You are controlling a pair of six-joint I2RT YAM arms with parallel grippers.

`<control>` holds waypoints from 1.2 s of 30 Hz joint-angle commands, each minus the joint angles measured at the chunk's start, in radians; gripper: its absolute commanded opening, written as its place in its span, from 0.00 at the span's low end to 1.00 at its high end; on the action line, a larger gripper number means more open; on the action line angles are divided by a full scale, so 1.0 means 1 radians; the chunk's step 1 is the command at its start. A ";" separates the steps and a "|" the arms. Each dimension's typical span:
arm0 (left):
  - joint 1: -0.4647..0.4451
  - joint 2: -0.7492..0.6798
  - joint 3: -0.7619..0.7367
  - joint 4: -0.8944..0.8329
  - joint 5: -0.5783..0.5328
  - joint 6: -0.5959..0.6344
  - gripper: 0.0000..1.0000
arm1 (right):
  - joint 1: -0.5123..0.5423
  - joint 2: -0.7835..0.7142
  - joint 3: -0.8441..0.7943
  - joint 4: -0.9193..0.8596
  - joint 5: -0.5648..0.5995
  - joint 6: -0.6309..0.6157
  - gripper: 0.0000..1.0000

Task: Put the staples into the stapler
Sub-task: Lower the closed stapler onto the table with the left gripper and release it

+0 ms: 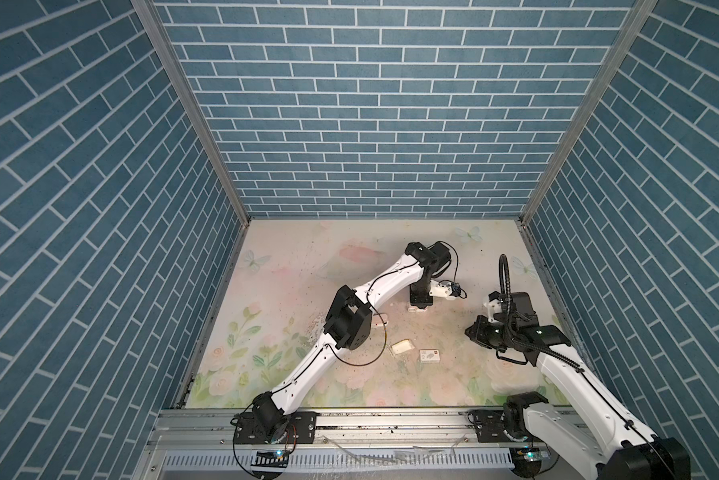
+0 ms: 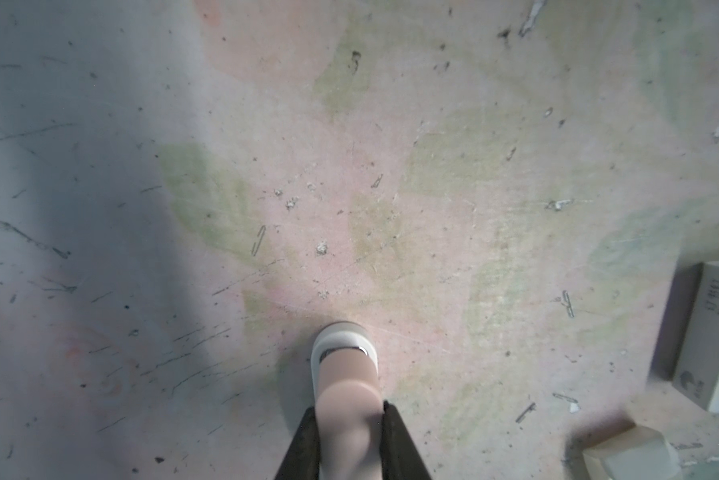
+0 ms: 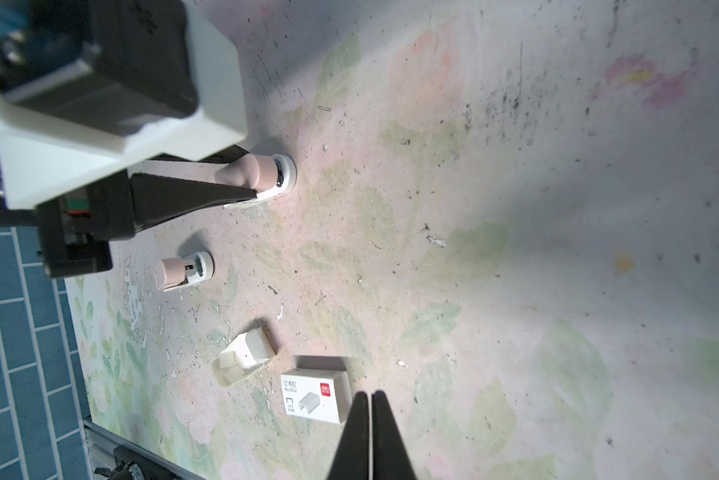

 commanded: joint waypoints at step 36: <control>-0.053 0.005 -0.198 -0.097 0.013 -0.010 0.13 | -0.001 -0.016 -0.012 0.042 0.028 0.011 0.08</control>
